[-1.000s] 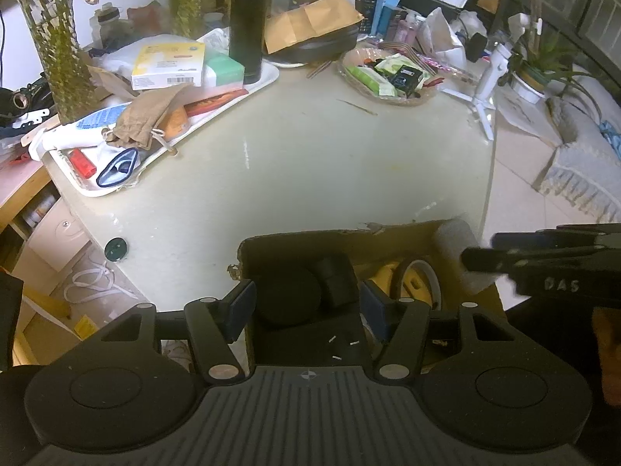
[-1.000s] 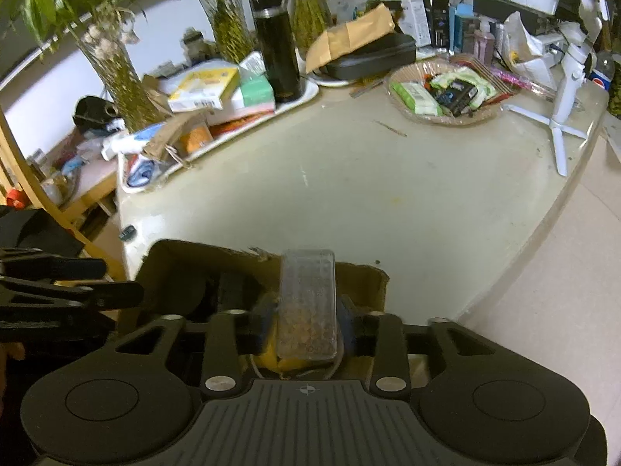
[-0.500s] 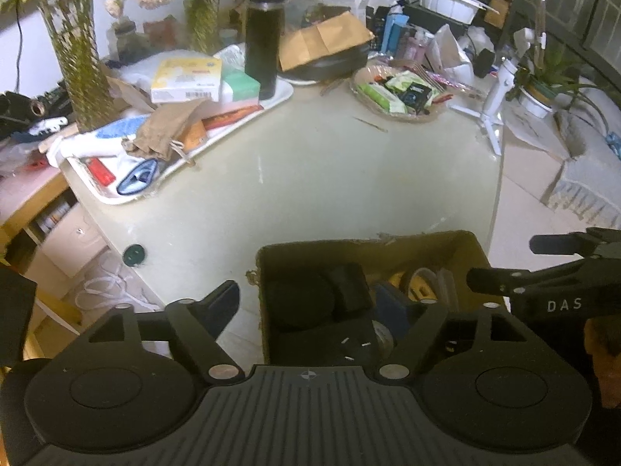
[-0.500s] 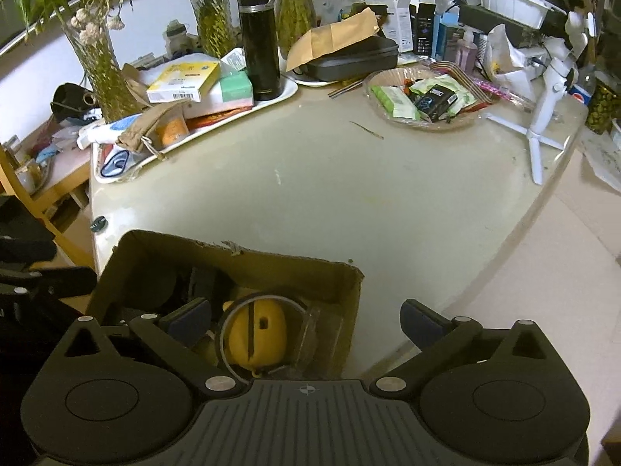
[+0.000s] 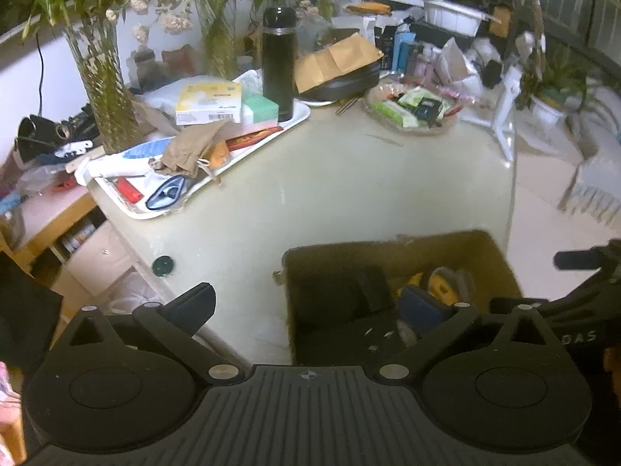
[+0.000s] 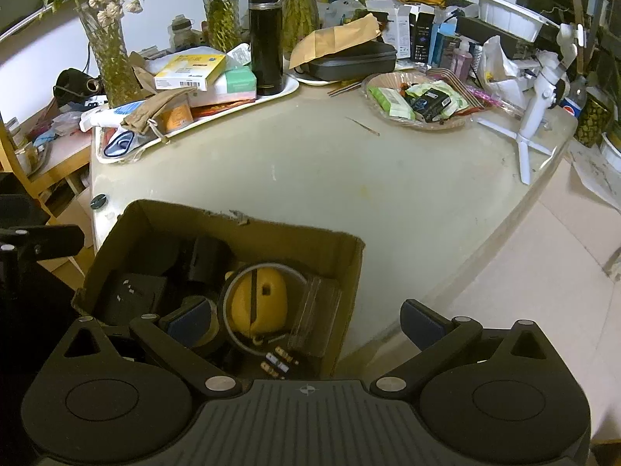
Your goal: Organize rigid objects
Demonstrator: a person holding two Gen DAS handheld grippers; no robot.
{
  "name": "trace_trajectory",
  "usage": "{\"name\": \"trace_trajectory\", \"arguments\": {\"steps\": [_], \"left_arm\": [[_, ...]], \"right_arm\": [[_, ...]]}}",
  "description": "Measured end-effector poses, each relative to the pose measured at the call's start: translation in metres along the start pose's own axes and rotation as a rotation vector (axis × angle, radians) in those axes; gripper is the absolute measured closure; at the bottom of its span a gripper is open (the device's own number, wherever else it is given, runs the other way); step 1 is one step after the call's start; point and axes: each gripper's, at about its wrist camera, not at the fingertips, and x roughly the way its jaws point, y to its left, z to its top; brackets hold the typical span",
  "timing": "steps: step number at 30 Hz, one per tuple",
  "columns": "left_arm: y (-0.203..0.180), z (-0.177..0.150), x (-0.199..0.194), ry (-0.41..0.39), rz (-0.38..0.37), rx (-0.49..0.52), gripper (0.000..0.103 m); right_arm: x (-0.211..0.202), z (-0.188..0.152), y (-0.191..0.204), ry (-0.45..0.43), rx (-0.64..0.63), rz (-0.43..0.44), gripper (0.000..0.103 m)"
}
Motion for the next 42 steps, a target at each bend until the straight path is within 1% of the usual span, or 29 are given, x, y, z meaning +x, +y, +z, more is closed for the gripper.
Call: {"name": "trace_trajectory", "arguments": {"steps": [2, 4, 8, 11, 18, 22, 24, 26, 31, 42], "left_arm": [[-0.002, -0.003, 0.0, 0.007, 0.021, 0.019, 0.0], [-0.004, -0.007, 0.0, 0.017, 0.02, 0.045, 0.0], [-0.008, -0.018, 0.0, 0.041, 0.042, 0.066, 0.0], [-0.007, -0.026, 0.005, 0.074, 0.039, 0.05, 0.0], [-0.004, -0.041, 0.016, 0.139, 0.031, 0.004, 0.0], [-0.005, -0.047, 0.021, 0.166, 0.032, 0.006, 0.0], [-0.009, -0.05, 0.022, 0.173, 0.038, 0.023, 0.0], [-0.01, -0.052, 0.022, 0.182, 0.025, 0.031, 0.0], [-0.01, -0.053, 0.023, 0.191, 0.019, 0.029, 0.0], [-0.011, -0.053, 0.023, 0.193, 0.02, 0.029, 0.0]], "right_arm": [[-0.001, -0.005, 0.002, -0.008, -0.006, -0.008, 0.0], [-0.003, -0.01, 0.004, -0.018, -0.02, -0.019, 0.0], [-0.001, -0.02, 0.005, 0.013, -0.022, -0.017, 0.0], [0.002, -0.028, 0.002, 0.039, -0.004, 0.001, 0.0], [0.01, -0.044, 0.001, 0.089, -0.01, -0.013, 0.0], [0.015, -0.046, 0.002, 0.114, -0.013, -0.01, 0.0], [0.018, -0.048, 0.003, 0.127, -0.016, -0.013, 0.0], [0.019, -0.048, 0.004, 0.133, -0.022, -0.012, 0.0], [0.018, -0.049, 0.007, 0.131, -0.039, -0.009, 0.0], [0.018, -0.048, 0.004, 0.131, -0.024, -0.007, 0.0]]}}
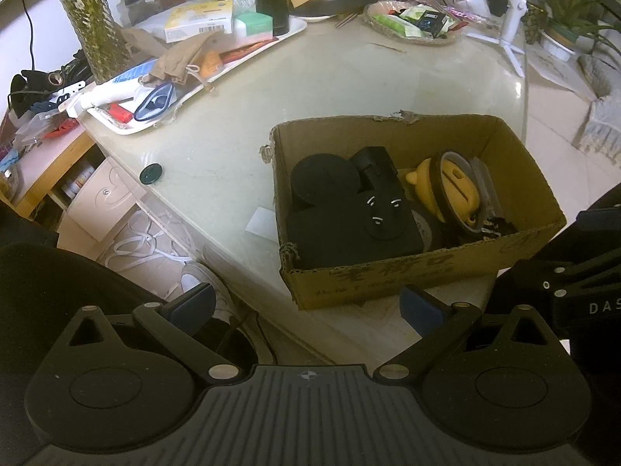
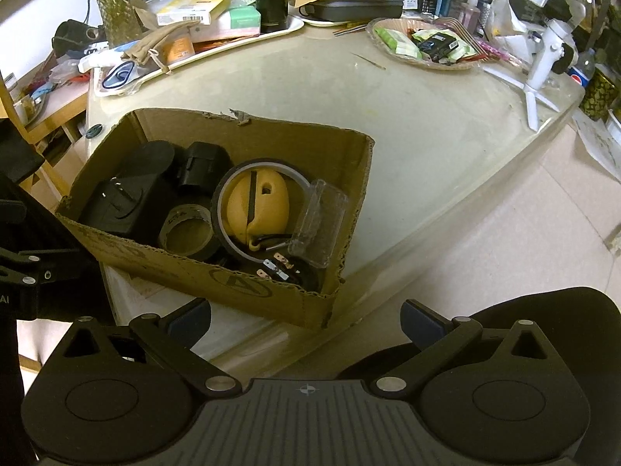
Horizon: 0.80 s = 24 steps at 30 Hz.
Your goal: Organize rigid objects
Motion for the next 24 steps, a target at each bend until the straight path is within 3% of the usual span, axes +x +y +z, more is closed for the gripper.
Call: {"name": "trace_trajectory", "arguments": {"steps": [24], "left_arm": [[0.0008, 0.0004, -0.0004, -0.002, -0.011, -0.009, 0.0]], "right_arm": [[-0.0021, 0.0017, -0.0046, -0.014, 0.032, 0.006, 0.0]]}}
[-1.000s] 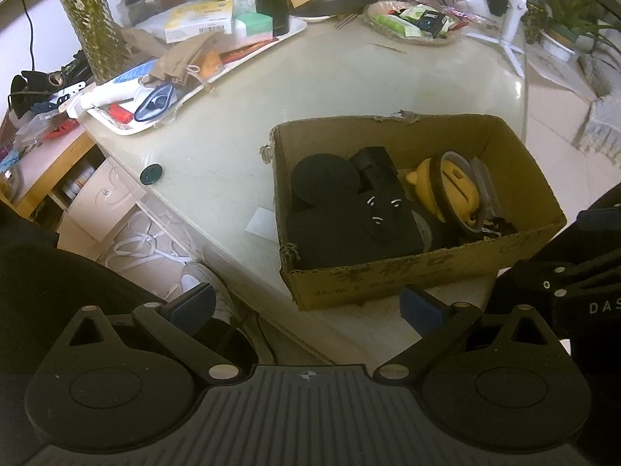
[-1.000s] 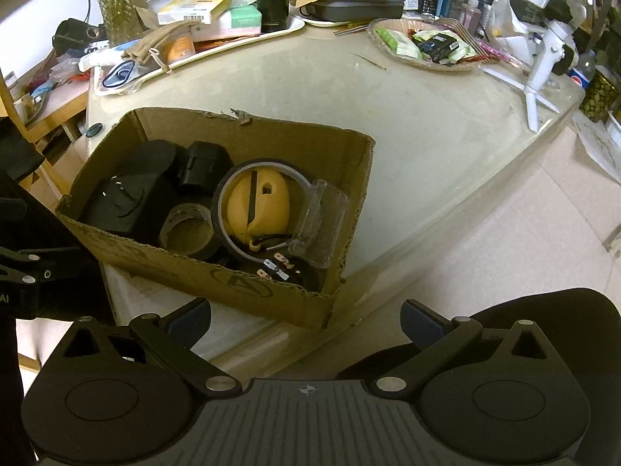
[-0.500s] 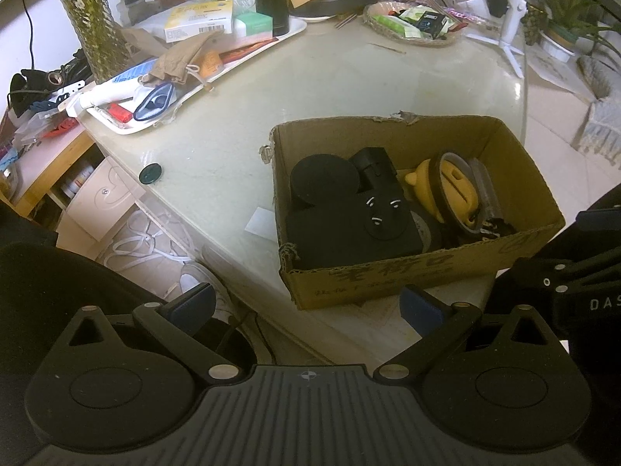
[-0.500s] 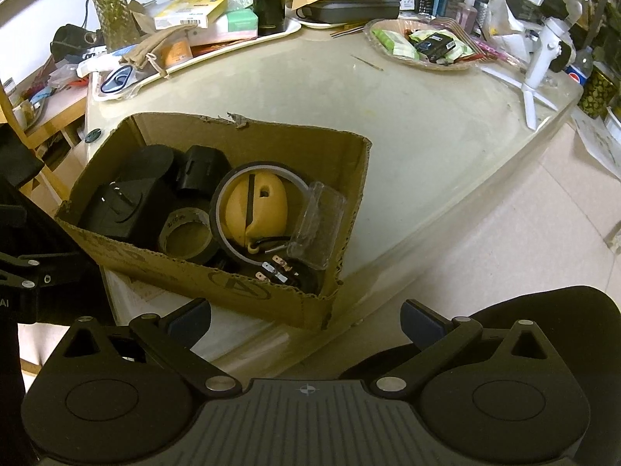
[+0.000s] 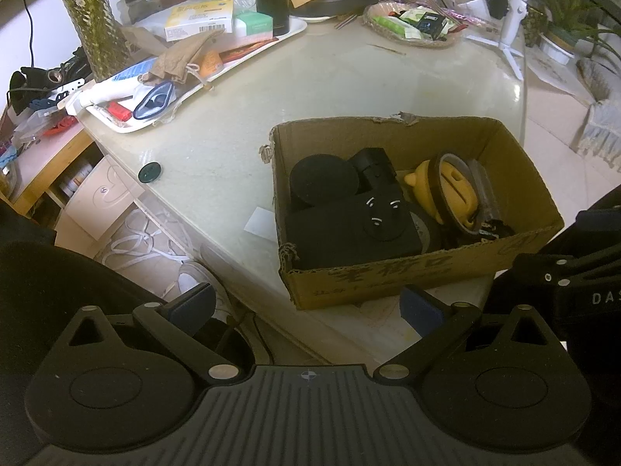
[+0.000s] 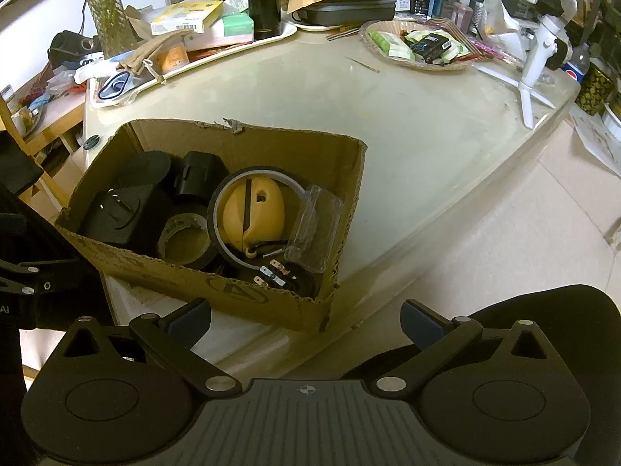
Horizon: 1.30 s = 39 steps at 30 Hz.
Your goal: Organize rigid objects
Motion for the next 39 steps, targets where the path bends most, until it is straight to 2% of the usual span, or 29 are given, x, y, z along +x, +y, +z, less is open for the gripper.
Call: {"name": "trace_trajectory", "arguments": {"steps": [39], "left_arm": [[-0.0032, -0.0016, 0.0019, 0.026, -0.027, 0.03, 0.0]], "right_arm": [[0.0006, -0.0015, 0.0014, 0.02, -0.005, 0.018, 0.0]]}}
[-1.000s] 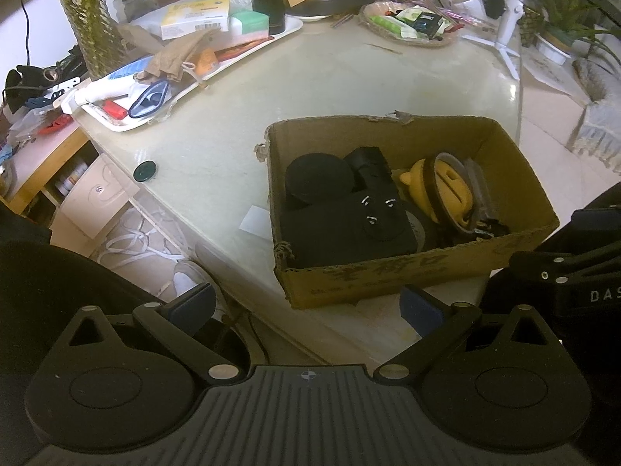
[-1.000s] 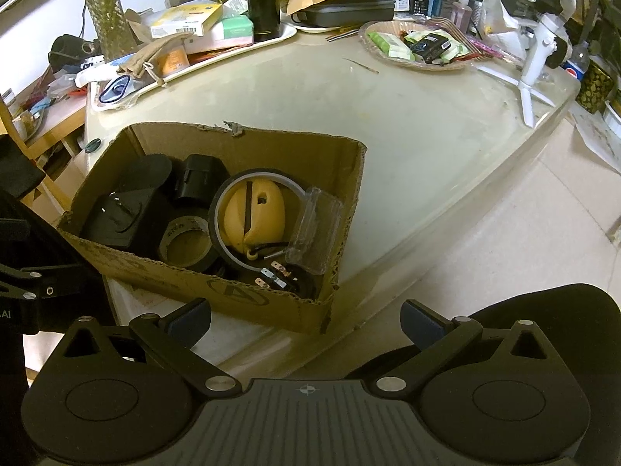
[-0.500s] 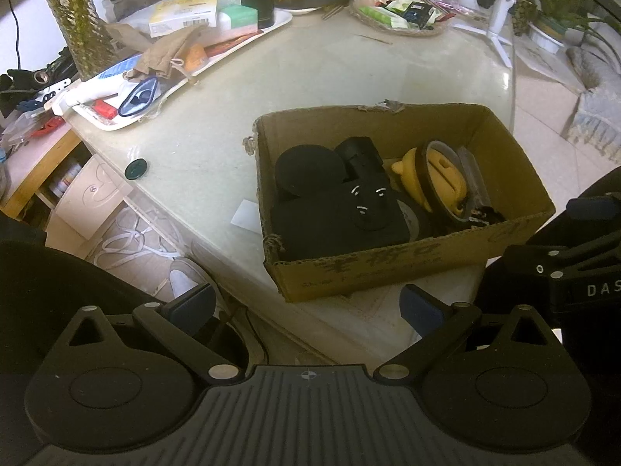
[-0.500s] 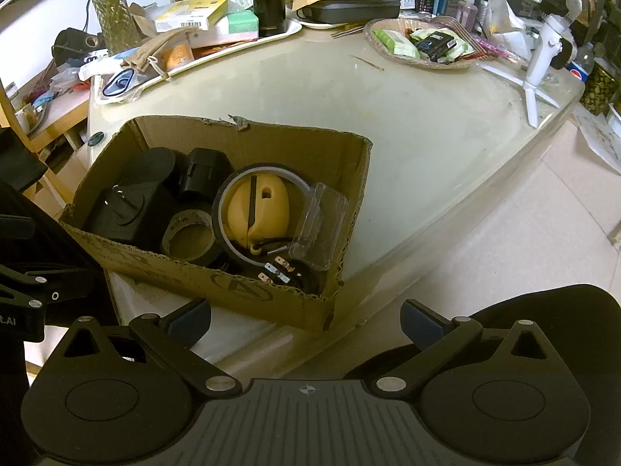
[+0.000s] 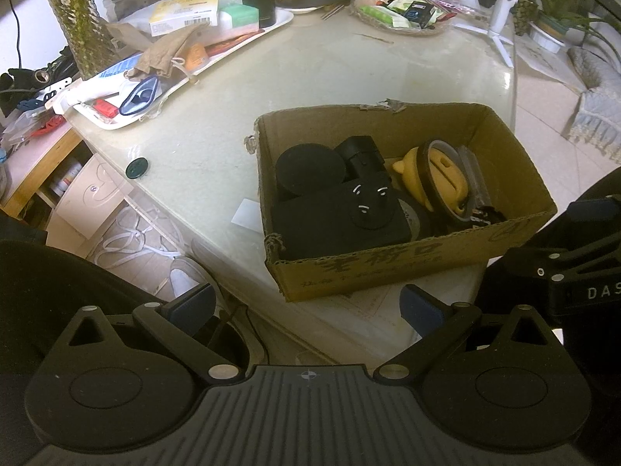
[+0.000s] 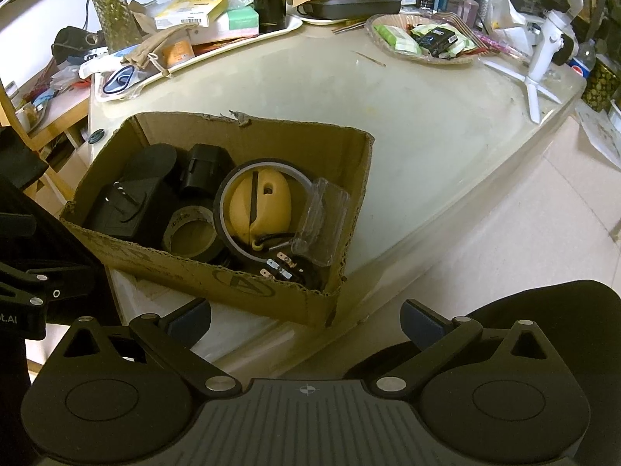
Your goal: Organize rigid objects
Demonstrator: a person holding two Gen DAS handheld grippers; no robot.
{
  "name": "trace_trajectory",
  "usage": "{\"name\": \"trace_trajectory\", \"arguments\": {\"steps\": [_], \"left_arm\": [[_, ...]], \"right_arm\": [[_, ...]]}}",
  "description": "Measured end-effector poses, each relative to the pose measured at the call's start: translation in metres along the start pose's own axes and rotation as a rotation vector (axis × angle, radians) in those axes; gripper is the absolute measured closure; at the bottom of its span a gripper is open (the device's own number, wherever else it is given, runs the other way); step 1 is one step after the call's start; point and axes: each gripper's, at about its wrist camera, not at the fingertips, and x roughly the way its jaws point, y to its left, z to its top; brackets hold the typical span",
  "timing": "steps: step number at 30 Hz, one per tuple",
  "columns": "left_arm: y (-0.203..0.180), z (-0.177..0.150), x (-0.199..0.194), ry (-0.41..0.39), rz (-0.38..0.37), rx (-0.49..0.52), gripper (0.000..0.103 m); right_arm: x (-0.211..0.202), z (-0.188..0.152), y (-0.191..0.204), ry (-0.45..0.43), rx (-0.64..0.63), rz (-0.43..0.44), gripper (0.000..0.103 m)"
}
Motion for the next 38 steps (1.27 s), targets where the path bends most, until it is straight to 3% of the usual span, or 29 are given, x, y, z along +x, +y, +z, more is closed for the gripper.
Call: {"name": "trace_trajectory", "arguments": {"steps": [38], "left_arm": [[0.0044, -0.0009, -0.005, -0.035, -0.012, -0.032, 0.0]], "right_arm": [[0.0005, -0.0003, -0.0003, 0.002, 0.0, -0.002, 0.0]]}}
